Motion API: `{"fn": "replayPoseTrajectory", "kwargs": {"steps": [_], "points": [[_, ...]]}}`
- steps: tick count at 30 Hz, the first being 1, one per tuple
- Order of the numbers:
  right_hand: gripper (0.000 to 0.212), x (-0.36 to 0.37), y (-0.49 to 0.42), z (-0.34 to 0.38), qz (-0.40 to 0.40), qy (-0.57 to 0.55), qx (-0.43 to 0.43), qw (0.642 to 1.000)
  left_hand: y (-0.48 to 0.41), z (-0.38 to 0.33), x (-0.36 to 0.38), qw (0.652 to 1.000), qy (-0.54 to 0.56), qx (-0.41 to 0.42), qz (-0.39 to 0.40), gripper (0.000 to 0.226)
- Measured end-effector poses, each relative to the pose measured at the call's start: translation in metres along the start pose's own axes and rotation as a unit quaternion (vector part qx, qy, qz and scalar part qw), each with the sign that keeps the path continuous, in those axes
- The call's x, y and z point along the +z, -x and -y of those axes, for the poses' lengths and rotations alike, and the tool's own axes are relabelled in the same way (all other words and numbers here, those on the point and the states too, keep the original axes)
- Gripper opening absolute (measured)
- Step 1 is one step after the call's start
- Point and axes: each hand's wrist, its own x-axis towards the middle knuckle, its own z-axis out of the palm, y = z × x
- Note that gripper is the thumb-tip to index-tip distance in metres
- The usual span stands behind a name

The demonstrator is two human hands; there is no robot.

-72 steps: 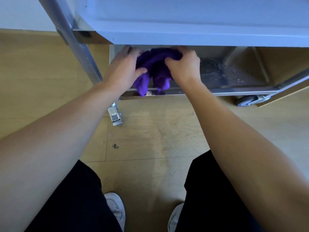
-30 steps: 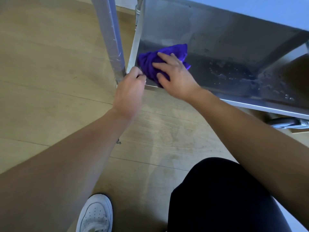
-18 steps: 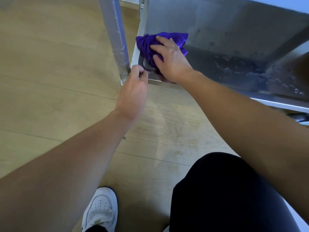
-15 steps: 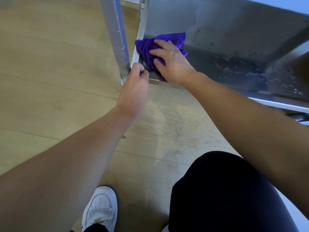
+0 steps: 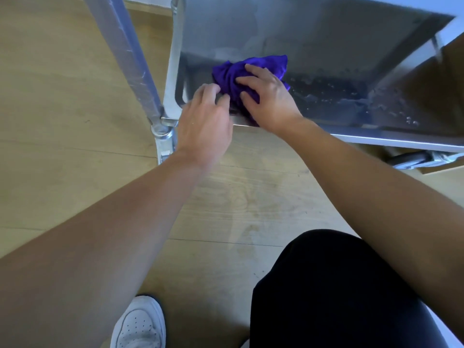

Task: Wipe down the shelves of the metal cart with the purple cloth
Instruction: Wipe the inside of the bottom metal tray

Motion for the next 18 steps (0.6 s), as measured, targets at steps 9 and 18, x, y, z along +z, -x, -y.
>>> {"fn": "replayPoseTrajectory", "kwargs": {"steps": [9, 18], "points": [[0.039, -0.021, 0.035, -0.051, -0.076, 0.044, 0.129, 0.988, -0.013, 0.009, 0.018, 1.0, -0.017, 0.005, 0.018, 0.039], [0.04, 0.014, -0.008, 0.005, -0.015, 0.059, 0.031, 0.998, -0.008, 0.008, 0.029, 1.0, -0.021, -0.01, 0.002, 0.042]]}}
